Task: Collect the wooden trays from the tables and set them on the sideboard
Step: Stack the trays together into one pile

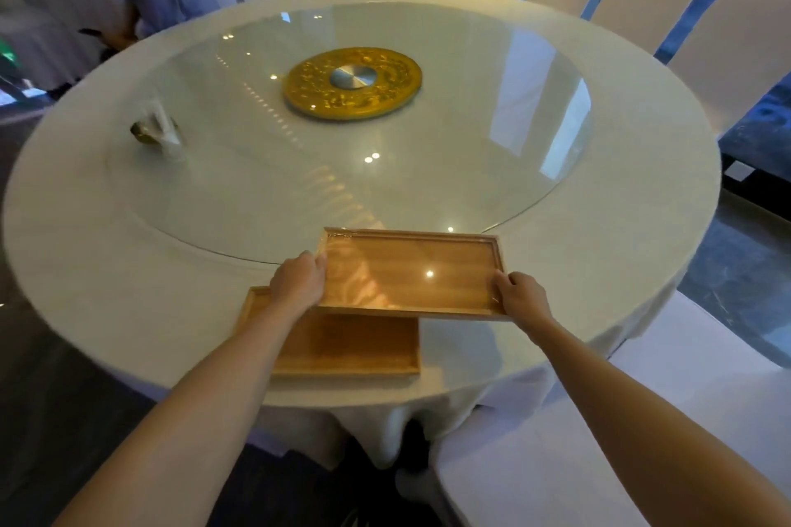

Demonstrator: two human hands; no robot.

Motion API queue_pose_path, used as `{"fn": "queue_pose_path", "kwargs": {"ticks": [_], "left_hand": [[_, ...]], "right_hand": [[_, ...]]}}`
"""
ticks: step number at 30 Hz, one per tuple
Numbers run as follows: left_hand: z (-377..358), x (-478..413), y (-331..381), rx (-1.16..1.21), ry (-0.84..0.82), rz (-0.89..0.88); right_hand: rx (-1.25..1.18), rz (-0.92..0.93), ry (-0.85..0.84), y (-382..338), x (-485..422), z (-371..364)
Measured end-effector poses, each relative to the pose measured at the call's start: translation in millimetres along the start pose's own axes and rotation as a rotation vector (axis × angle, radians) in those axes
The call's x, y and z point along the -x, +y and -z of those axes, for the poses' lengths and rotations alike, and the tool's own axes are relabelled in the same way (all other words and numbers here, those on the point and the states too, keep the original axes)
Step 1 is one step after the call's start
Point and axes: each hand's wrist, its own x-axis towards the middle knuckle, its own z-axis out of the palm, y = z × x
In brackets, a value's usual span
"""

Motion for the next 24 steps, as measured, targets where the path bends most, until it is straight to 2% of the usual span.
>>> {"fn": "queue_pose_path", "kwargs": {"ticks": [4,10,24], "left_hand": [[11.1,3.2,-60.0,-0.055,-0.048,0.021],[4.7,14.0,-117.3,-0.090,-0.122,0.053],[-13.6,21.4,-149.2,-0.006,-0.179,0.057]], "right_hand": [[0.074,0.107,-0.035,-27.4,20.4,-46.9],[0.216,0.173,-0.042,-38.2,47.6,-94.2],[0.468,0.110,-0.022,-43.9,69.2,-115.5]]}}
